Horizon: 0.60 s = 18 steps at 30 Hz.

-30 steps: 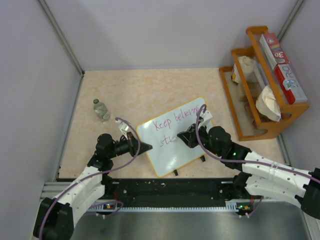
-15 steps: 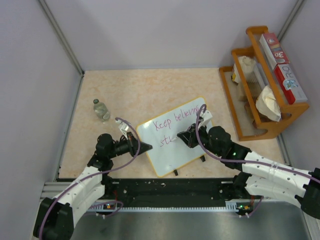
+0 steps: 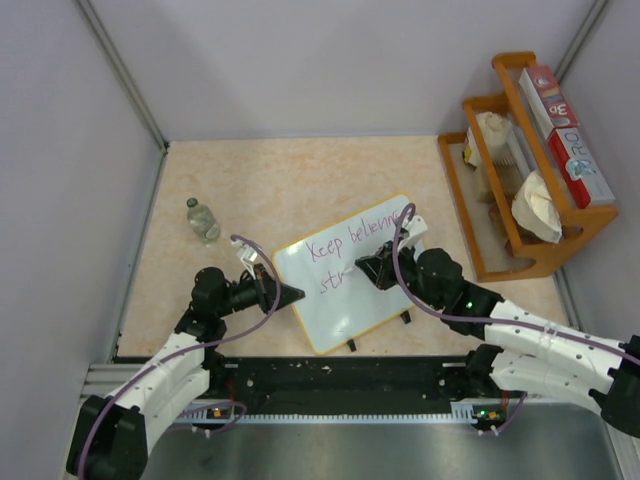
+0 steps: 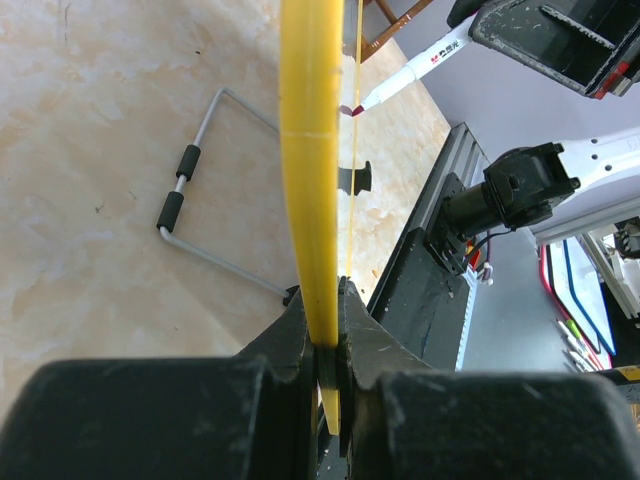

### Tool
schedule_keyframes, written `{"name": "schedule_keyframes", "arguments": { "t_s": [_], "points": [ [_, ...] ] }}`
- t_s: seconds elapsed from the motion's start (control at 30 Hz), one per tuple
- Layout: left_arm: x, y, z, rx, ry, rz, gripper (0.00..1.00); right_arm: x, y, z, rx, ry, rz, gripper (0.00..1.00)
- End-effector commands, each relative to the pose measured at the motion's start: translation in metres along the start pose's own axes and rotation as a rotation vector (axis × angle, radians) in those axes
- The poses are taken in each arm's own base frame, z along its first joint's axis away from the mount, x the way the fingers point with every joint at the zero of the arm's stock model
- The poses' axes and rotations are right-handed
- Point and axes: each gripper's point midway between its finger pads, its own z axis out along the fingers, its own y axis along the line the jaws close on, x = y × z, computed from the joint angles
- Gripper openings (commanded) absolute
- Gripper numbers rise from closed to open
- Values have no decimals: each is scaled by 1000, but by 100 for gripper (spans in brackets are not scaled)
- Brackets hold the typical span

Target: Write a sentence on the whiteboard

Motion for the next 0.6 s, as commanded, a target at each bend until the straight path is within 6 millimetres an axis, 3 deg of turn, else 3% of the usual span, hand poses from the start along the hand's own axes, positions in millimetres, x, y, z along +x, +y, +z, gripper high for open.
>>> {"name": "schedule_keyframes", "arguments": {
  "t_s": [0.0,0.57],
  "points": [
    [26,10,-4,1,74,81,0,-30,4,3,15,-77,-10,0],
    [27,11,-4,1,74,80,0,-24,-5,0,51,-64,-17,0]
  ]
}}
